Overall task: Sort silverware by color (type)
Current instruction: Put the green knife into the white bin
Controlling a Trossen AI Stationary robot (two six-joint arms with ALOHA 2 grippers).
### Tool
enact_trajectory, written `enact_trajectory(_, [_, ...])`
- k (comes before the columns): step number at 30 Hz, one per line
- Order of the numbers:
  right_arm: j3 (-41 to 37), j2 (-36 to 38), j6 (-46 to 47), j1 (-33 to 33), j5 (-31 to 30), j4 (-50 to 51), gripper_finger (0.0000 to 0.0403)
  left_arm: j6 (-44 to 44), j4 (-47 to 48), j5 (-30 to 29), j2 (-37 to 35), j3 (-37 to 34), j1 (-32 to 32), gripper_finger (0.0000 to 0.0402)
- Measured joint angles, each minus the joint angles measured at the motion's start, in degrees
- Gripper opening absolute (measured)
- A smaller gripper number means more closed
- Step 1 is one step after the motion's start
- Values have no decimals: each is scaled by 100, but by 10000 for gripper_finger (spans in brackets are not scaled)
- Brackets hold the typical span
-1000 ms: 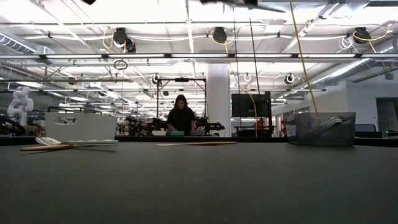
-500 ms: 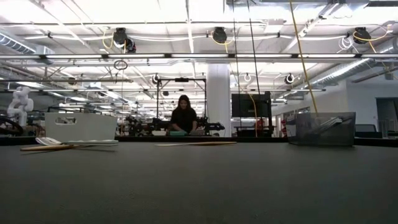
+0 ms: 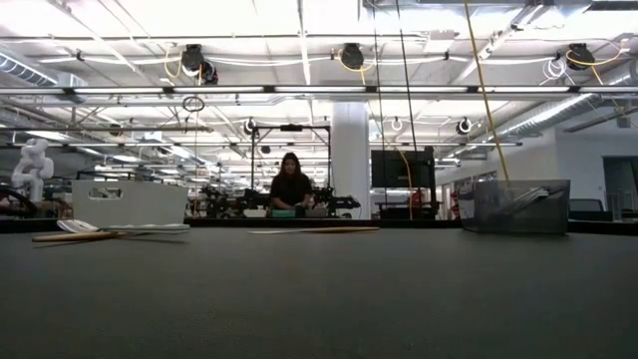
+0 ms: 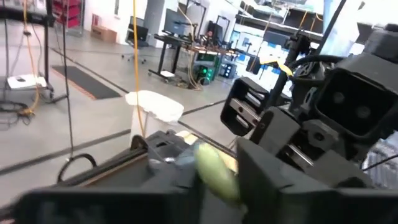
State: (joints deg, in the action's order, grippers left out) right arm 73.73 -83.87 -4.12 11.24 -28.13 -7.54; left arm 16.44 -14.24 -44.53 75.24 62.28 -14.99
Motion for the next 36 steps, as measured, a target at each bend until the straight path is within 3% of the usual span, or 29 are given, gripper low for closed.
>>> enact_trajectory(3, [0,-4,174,-166,-18,3,57,-295,41,146,-41,7,130,26])
enact_trajectory(10, [164,133,793,-626,-25,693,122,-622,1315,-538,-596,-7,585,32])
enact_trajectory(15, [166,378,773,-944,-34,1412,166,-310,3255,-1136,-1161,-7,926,25])
enact_trajectory(20, [166,465,1064,-1226,-27,1976,187,1053,5565,-1003,-1463,-2,1671,24])
enact_trajectory(23, [164,460,1006,-1402,-31,2030,191,1139,6280,-958,-1485,-2,2145,24])
enact_trajectory(29, [164,459,1192,-1816,-31,2020,190,-190,6334,-878,-1438,-55,3074,24])
enact_trajectory(36, [169,349,1200,-2223,-14,1848,191,-1250,5023,94,-1471,-982,3955,38])
